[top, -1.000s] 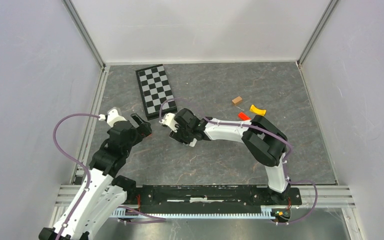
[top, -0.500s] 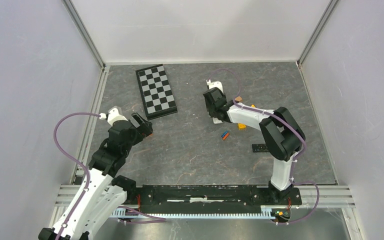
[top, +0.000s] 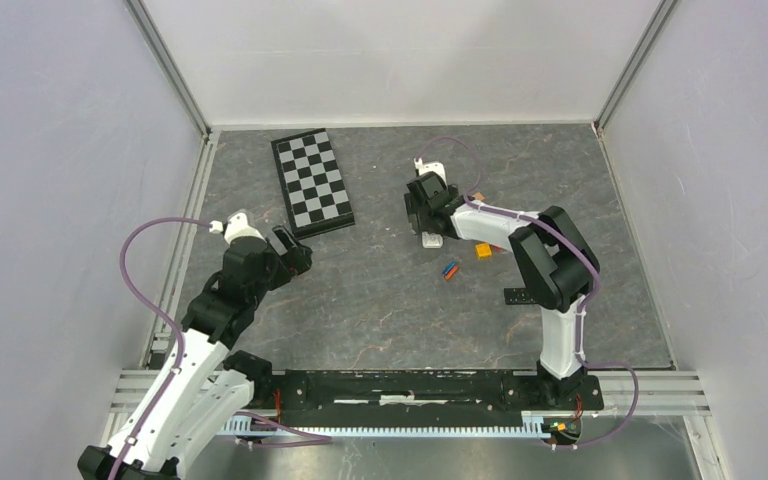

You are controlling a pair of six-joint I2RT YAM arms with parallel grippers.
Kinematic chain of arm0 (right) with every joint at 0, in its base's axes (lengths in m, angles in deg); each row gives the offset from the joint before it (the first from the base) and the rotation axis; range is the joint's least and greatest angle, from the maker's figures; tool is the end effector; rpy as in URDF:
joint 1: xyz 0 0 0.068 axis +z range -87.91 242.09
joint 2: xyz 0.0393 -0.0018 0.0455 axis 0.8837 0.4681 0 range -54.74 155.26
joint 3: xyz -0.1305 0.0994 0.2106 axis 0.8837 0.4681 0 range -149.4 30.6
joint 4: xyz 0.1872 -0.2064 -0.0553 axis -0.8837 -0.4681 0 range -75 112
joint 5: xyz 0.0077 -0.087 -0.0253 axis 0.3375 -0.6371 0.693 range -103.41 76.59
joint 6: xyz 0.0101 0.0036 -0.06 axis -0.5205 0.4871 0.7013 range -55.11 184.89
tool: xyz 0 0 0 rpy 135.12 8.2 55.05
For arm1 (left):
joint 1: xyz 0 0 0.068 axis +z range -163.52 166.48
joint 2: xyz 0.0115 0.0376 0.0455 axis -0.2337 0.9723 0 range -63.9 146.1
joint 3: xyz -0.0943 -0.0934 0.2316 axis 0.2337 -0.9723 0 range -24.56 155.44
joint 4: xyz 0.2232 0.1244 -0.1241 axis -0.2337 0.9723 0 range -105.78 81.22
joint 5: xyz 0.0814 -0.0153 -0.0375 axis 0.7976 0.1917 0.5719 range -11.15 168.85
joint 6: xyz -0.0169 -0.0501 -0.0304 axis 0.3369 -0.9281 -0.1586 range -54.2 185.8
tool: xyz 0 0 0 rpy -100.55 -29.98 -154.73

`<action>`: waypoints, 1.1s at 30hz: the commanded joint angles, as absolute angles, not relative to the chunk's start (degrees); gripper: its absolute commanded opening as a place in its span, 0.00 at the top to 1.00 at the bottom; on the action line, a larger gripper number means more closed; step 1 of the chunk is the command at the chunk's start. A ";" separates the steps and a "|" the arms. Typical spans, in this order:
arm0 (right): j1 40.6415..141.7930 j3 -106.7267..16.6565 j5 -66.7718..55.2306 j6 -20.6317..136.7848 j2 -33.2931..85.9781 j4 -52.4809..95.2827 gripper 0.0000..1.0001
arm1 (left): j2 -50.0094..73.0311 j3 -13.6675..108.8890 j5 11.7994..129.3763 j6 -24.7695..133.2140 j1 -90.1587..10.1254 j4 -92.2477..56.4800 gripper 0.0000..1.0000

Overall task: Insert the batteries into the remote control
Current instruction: Move the remote control to the center of the board, then pick up the remote control from the center of the board.

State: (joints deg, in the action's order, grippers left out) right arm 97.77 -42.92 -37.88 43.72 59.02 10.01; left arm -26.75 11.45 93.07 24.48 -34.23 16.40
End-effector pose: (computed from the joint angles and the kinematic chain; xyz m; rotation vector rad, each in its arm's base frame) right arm 0.3674 0.2406 0.1303 -0.1248 2.3715 -0.0660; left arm 0.1754 -0.0543 0.2590 -0.5268 2.0893 -0.3678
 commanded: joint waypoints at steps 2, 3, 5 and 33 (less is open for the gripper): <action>95.87 -45.37 -34.26 47.22 52.53 7.88 0.14 | -26.10 14.90 91.56 27.95 -34.08 13.48 0.00; 95.57 -44.77 -34.32 47.59 50.54 6.89 0.12 | -25.91 15.09 91.11 28.09 -34.00 13.49 0.00; 94.91 -43.06 -34.41 47.67 46.15 4.92 0.08 | -25.80 15.45 90.10 28.23 -34.08 13.45 0.00; 62.73 -7.47 -35.73 6.92 13.36 -21.26 0.02 | -23.21 17.63 75.07 35.39 -34.08 16.39 0.00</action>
